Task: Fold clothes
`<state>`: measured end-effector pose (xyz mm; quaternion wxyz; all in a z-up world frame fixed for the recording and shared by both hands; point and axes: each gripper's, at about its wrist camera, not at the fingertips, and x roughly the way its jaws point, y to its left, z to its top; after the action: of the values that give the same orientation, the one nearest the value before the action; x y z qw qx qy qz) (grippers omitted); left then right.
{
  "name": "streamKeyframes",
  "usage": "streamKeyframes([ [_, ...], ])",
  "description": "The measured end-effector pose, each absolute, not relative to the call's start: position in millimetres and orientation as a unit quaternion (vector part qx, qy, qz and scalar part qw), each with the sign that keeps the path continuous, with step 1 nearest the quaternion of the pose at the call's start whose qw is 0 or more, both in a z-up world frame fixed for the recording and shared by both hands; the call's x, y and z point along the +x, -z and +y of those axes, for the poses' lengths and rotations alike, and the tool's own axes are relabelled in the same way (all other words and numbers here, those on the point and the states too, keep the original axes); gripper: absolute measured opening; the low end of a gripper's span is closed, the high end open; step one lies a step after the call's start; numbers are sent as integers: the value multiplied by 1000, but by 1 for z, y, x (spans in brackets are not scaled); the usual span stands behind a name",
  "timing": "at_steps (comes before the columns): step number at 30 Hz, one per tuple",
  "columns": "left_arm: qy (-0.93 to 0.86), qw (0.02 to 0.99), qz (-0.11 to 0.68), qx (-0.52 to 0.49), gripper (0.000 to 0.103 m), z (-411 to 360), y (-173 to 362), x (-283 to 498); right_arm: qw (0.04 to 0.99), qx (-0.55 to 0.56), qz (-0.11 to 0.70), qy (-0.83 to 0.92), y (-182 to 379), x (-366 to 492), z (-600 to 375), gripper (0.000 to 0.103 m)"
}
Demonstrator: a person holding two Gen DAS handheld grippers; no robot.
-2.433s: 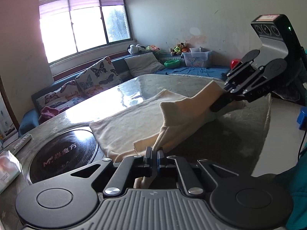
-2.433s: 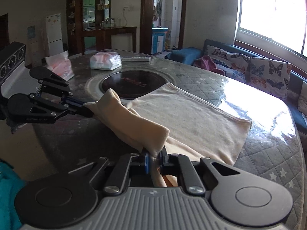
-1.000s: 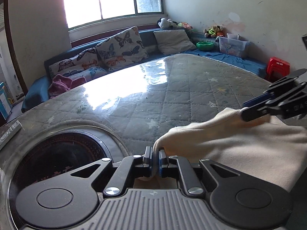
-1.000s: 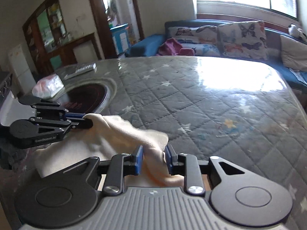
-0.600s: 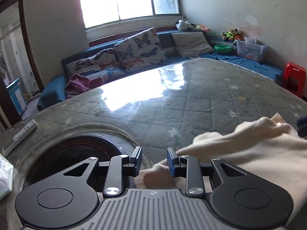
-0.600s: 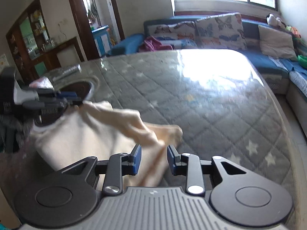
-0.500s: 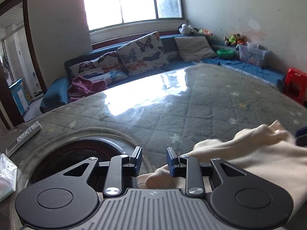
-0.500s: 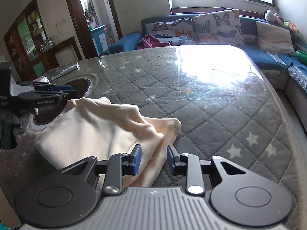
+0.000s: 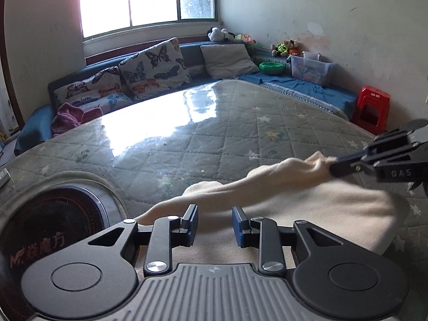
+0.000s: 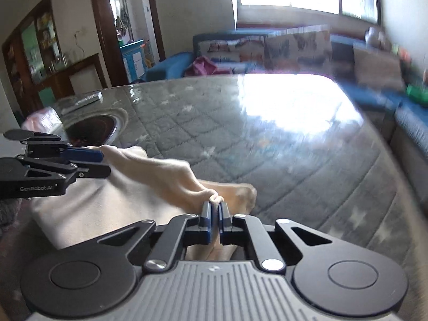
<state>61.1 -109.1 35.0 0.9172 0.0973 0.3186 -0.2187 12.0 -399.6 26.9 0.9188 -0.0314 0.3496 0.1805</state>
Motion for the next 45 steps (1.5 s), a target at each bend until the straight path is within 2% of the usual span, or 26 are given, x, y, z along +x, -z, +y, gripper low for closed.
streamKeyframes([
  [6, 217, 913, 335, 84, 31, -104, -28, 67, 916, -47, 363, -166, -20, 22, -397, 7],
  [14, 228, 913, 331, 72, 30, -112, -38, 78, 908, -20, 356, -219, -44, 35, -378, 9],
  [24, 222, 910, 345, 54, 30, -113, -29, 96, 897, -24, 384, -218, -23, 73, -355, 8],
  [32, 220, 912, 343, 51, 30, -114, -27, 96, 895, -59, 371, -242, -43, 67, -339, 9],
  [39, 219, 914, 337, 53, 30, -112, -31, 92, 879, -83, 400, -246, -29, 86, -317, 9],
  [45, 207, 922, 326, 42, 31, -92, -41, 73, 886, -92, 380, -251, -38, 78, -313, 10],
])
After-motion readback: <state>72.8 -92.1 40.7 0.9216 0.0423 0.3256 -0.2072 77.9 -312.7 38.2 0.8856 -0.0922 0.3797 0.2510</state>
